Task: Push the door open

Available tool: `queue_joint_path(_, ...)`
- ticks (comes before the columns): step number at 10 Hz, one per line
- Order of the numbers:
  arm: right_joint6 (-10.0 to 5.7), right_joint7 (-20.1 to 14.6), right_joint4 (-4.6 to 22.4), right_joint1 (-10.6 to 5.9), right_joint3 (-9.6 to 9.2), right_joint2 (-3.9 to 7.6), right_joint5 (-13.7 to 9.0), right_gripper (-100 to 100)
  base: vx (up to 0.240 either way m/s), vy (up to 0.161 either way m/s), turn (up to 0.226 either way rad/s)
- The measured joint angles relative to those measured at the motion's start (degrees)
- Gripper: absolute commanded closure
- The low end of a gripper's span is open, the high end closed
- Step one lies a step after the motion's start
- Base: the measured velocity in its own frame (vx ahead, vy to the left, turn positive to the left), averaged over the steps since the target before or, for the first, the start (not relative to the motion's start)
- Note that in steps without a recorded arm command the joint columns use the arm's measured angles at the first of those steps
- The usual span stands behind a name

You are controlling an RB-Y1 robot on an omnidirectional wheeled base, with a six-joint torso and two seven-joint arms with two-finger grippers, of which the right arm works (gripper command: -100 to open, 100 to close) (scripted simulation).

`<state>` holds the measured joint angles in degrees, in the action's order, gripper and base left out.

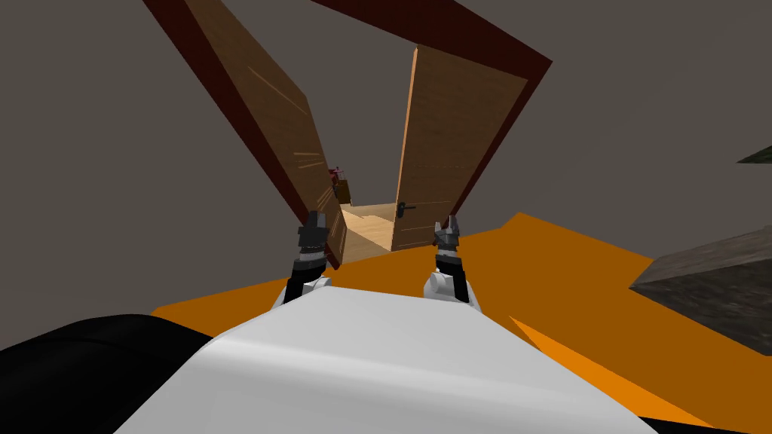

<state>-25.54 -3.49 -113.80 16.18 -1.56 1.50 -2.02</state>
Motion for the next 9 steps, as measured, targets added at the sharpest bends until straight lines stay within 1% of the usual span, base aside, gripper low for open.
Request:
queue_joint_path(1,0.24,0.3,1.4,-0.67,-0.28,-0.24,0.2,-100,0.059,-0.051,0.039)
queue_joint_path(2,0.34,0.4,3.2,-1.58,-0.44,-0.22,0.3,-100,0.061,-0.066,0.063)
queue_joint_path(3,0.78,0.5,4.7,-2.49,-0.55,0.01,0.3,-100,0.051,-0.055,0.026)
queue_joint_path(4,0.73,0.6,6.0,-2.82,-0.83,-0.13,0.5,-100,0.060,-0.064,0.036)
queue_joint_path(5,0.61,0.7,7.9,-3.66,-1.01,-0.13,0.6,-100,0.079,-0.082,0.081)
queue_joint_path(6,1.25,0.8,9.5,-4.85,-1.09,0.04,0.6,-100,0.087,-0.098,0.083)
queue_joint_path(7,1.98,0.8,10.7,-5.66,-1.37,0.14,0.7,-100,0.060,-0.075,0.017)
queue_joint_path(8,1.99,1.0,12.5,-6.50,-1.44,0.07,0.8,-100,0.057,-0.060,0.029)
queue_joint_path(9,2.10,1.1,13.8,-6.86,-1.78,0.01,0.9,-100,0.040,-0.045,0.027)
